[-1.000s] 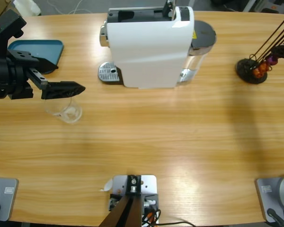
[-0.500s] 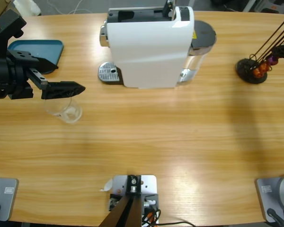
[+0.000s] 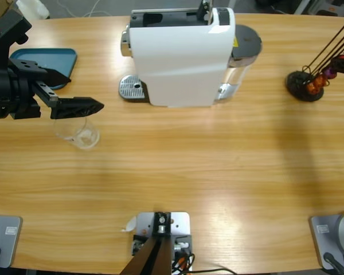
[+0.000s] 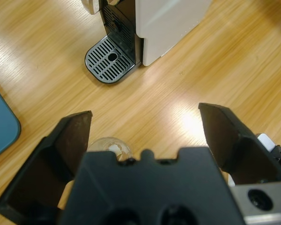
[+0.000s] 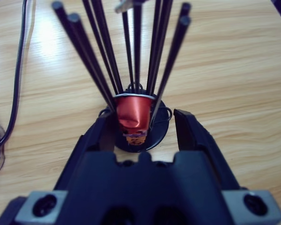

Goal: Pour coffee

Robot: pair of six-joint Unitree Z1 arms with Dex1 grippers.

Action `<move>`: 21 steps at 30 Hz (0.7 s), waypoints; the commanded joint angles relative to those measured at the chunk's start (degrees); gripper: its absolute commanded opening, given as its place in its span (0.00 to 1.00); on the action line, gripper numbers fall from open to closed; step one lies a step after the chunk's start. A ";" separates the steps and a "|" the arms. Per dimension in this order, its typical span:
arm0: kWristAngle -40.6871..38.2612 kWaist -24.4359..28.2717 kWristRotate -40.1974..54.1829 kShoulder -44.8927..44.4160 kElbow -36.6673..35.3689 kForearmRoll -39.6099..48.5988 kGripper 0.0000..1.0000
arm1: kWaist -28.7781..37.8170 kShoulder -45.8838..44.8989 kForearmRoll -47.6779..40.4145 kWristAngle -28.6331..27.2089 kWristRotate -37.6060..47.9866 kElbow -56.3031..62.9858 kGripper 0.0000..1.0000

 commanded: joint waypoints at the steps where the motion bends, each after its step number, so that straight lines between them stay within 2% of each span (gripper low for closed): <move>1: 0.90 -0.48 -0.60 -0.58 2.06 -0.59 0.99 | -0.18 -1.16 0.50 -0.49 -0.23 1.61 0.51; 11: 0.90 -0.48 -0.60 -0.65 2.20 -0.57 0.99 | -0.18 -0.39 0.13 1.09 -0.61 1.09 0.50; 16: 0.90 -0.48 -0.60 -0.96 2.57 -0.57 0.99 | -0.18 -0.09 -0.52 1.11 -0.70 0.98 0.39; 21: 0.90 -0.48 -0.69 -1.26 2.99 -0.59 0.99 | -0.18 0.44 -1.19 1.06 -0.70 0.66 0.38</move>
